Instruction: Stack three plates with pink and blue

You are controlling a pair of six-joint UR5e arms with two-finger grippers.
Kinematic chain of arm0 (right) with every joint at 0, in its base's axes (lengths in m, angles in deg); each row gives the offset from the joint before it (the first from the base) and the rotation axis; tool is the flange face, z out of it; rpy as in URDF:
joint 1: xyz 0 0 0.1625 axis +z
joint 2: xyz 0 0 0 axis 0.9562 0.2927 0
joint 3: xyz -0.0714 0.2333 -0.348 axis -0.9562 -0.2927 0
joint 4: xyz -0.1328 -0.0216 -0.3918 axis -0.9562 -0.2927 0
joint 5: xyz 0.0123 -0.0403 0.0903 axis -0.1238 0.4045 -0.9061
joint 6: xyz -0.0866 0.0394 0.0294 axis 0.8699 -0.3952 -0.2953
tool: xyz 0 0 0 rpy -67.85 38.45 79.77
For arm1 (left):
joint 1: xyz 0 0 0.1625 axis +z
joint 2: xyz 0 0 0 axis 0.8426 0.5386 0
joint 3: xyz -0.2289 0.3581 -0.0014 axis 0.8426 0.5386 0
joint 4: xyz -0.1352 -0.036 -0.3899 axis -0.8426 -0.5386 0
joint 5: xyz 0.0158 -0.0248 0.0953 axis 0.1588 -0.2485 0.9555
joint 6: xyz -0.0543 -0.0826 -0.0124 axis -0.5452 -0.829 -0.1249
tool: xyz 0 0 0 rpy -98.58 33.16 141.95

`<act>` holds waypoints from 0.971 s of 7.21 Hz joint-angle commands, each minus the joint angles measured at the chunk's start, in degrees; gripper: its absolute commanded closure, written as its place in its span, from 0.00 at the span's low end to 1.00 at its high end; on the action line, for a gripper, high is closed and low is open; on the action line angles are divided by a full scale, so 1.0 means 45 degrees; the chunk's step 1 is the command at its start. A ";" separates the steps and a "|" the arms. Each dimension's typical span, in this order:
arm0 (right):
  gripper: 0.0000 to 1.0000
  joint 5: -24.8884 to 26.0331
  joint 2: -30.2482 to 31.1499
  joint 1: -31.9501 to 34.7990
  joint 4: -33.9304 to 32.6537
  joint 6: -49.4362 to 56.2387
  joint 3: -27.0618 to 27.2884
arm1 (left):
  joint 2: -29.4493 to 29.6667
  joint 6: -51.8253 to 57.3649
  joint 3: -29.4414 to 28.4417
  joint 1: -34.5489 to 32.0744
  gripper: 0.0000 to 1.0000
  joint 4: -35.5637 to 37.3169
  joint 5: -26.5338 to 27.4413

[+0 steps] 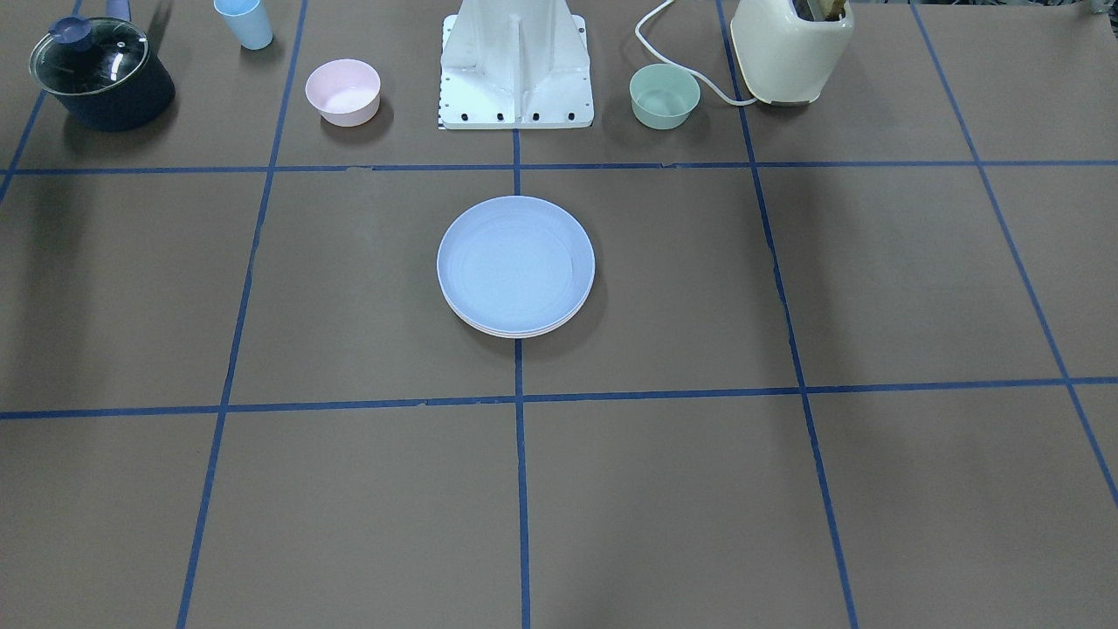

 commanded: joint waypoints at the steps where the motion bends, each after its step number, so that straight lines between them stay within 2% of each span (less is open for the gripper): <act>1: 0.00 0.0037 -0.0426 -0.0085 0.0007 -0.0109 -0.0136 | -0.1343 -0.0054 0.0944 0.0124 0.00 -0.0477 -0.0235; 3: 0.00 0.0407 -0.0409 -0.0104 0.0007 0.0047 -0.0096 | -0.1256 -0.0015 0.0545 0.0204 0.00 -0.0381 -0.0193; 5: 0.00 0.0311 -0.0272 -0.0104 -0.0012 0.0009 -0.0076 | -0.1351 -0.0014 0.0736 0.0224 0.00 -0.0459 -0.0231; 6: 0.00 0.0156 -0.0253 -0.0104 -0.0013 -0.0011 0.0078 | -0.1314 -0.0014 0.0737 0.0204 0.00 -0.0479 -0.0270; 7: 0.00 -0.0561 -0.0194 -0.0104 -0.0013 0.0008 0.0119 | -0.1275 -0.0014 0.0737 0.0185 0.00 -0.0479 -0.0232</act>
